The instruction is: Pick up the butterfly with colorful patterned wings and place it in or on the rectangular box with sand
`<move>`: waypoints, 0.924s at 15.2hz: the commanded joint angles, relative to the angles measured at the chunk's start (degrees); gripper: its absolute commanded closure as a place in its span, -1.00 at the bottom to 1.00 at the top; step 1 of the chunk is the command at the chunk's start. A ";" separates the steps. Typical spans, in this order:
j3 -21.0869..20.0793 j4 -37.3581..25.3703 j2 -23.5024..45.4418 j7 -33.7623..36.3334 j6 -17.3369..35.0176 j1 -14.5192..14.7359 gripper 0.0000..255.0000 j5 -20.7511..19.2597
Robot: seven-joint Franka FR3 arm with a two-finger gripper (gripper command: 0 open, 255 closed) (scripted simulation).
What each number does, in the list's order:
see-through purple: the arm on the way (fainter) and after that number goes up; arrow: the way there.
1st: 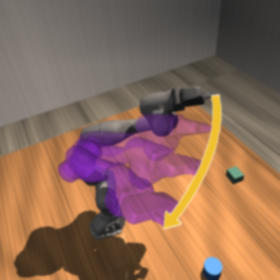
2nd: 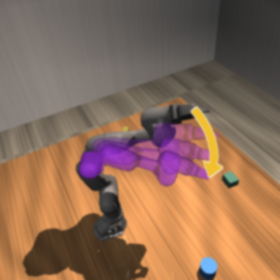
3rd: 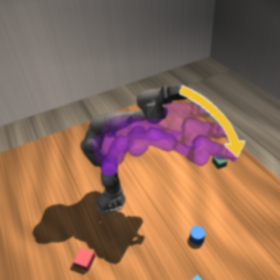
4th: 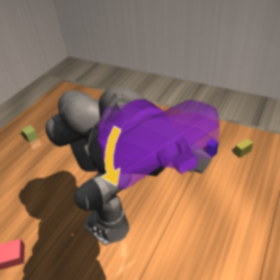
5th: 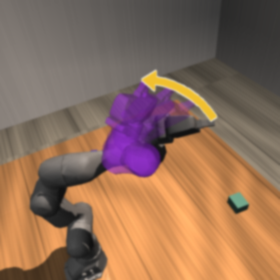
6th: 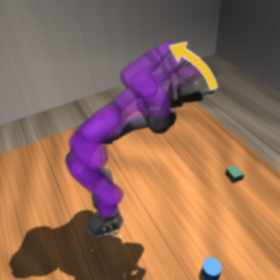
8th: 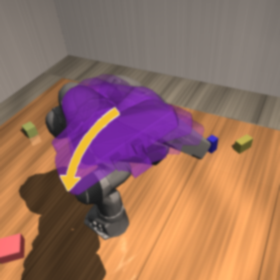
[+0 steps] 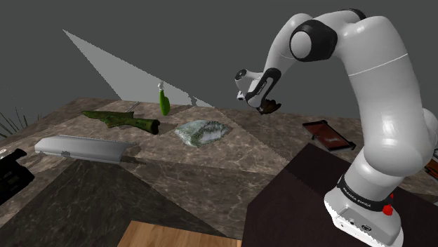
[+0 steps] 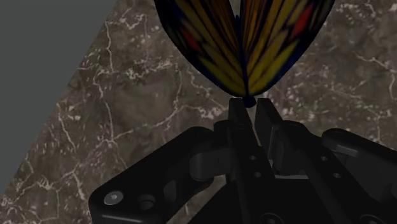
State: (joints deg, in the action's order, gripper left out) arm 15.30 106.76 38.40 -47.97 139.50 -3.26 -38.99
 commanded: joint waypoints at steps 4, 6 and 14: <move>0.57 3.09 -3.50 -0.64 -0.01 -0.12 1.00 -0.68; 2.02 7.48 -5.60 0.25 2.72 -0.52 1.00 -2.80; 9.49 21.75 -11.95 4.37 12.97 -2.16 1.00 -13.52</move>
State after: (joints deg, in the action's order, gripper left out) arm 23.72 126.76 27.22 -44.31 151.17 -5.30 -50.85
